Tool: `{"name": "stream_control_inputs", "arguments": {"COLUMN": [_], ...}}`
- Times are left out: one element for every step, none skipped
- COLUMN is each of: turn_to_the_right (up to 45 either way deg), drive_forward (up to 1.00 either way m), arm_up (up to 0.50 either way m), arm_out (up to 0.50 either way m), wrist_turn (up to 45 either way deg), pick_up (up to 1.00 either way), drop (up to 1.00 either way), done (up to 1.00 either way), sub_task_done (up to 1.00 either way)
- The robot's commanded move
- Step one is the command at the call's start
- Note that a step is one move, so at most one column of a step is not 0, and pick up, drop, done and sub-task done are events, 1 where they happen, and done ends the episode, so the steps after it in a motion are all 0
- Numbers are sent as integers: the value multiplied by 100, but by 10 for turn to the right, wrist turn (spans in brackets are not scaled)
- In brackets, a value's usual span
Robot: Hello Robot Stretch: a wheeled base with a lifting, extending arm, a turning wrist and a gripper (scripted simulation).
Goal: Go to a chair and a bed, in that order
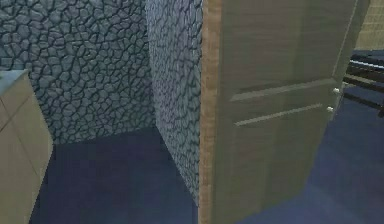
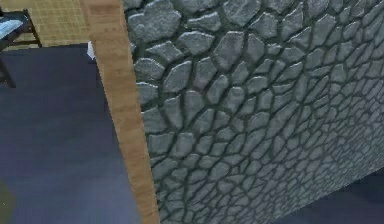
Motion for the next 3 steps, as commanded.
{"name": "stream_control_inputs", "arguments": {"turn_to_the_right": [0, 450, 150], "drive_forward": [35, 0, 0], "arm_up": [0, 0, 0], "arm_out": [0, 0, 0], "wrist_turn": [0, 0, 0], "pick_up": [0, 0, 0], "drop": [0, 0, 0], "done": [0, 0, 0], "sub_task_done": [0, 0, 0]}}
